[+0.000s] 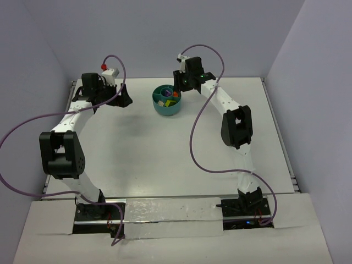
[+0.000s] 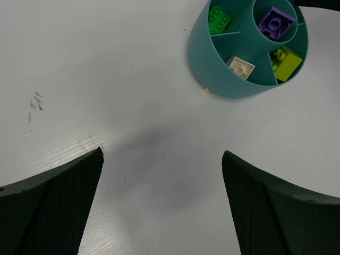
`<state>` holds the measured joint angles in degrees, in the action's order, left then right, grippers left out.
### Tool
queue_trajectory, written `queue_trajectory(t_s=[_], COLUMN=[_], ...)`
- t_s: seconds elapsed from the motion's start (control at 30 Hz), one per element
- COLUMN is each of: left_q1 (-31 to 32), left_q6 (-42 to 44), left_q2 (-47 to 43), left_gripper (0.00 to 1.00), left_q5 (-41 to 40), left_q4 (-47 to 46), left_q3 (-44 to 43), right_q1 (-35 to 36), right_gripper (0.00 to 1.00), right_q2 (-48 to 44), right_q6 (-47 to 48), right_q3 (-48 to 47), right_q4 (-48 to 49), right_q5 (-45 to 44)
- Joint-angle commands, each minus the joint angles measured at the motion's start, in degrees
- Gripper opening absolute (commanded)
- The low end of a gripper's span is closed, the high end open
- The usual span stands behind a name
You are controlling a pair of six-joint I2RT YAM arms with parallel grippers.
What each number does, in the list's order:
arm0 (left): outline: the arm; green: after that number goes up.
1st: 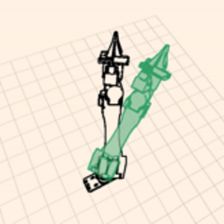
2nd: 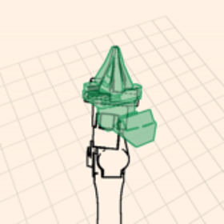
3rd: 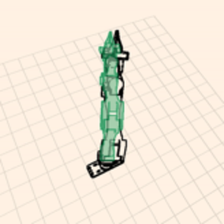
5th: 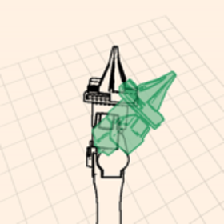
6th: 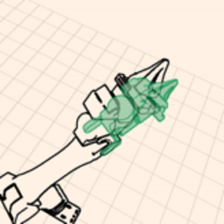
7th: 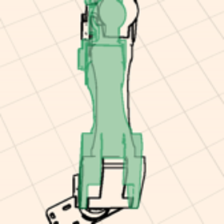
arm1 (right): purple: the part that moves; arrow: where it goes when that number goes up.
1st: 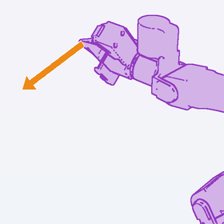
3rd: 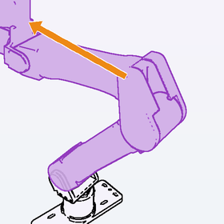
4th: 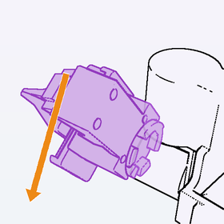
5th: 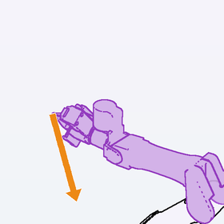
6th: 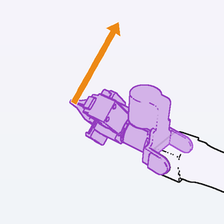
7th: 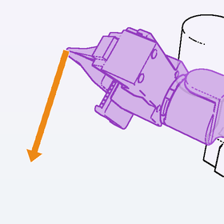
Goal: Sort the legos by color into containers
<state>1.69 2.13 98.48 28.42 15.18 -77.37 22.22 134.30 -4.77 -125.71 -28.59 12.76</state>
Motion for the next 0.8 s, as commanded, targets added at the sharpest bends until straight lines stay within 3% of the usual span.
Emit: queue_trajectory(t_s=[0.0, 0.5, 0.53, 0.6, 0.67, 0.77], left_q1=[-0.3, -0.3, -0.3, -0.3, -0.3, 0.0], left_q6=[-0.5, -0.6, -0.7, -1.0, -1.6, -4.0], left_q2=[0.3, -0.1, -0.2, -0.2, 0.1, -0.2], left_gripper=[0.99, 0.99, 0.99, 0.99, 0.99, 0.99], left_q5=[1.2, 1.2, 1.2, 1.1, 1.5, 1.9], left_q4=[-1.6, -1.4, -1.5, -1.4, -0.1, 1.5], left_q3=[-2.8, -3.2, -3.3, -3.9, -5.6, -7.2], right_q1=[0.0, 0.2, 0.2, 0.2, 0.3, 0.0], right_gripper=[0.52, 0.57, 0.61, 0.82, 0.95, 1.0], right_q2=[-0.6, -3.3, -4.1, -6.5, -9.7, -14.5], right_q6=[-0.2, -0.9, -0.9, -1.5, -1.6, -1.0], right_q3=[-2.8, -2.8, -2.7, -1.9, -2.4, -1.9], right_q4=[0.1, -0.1, 0.1, 0.5, 0.0, -1.5], right_q5=[1.8, 3.6, 3.9, 4.1, 3.8, 2.6])
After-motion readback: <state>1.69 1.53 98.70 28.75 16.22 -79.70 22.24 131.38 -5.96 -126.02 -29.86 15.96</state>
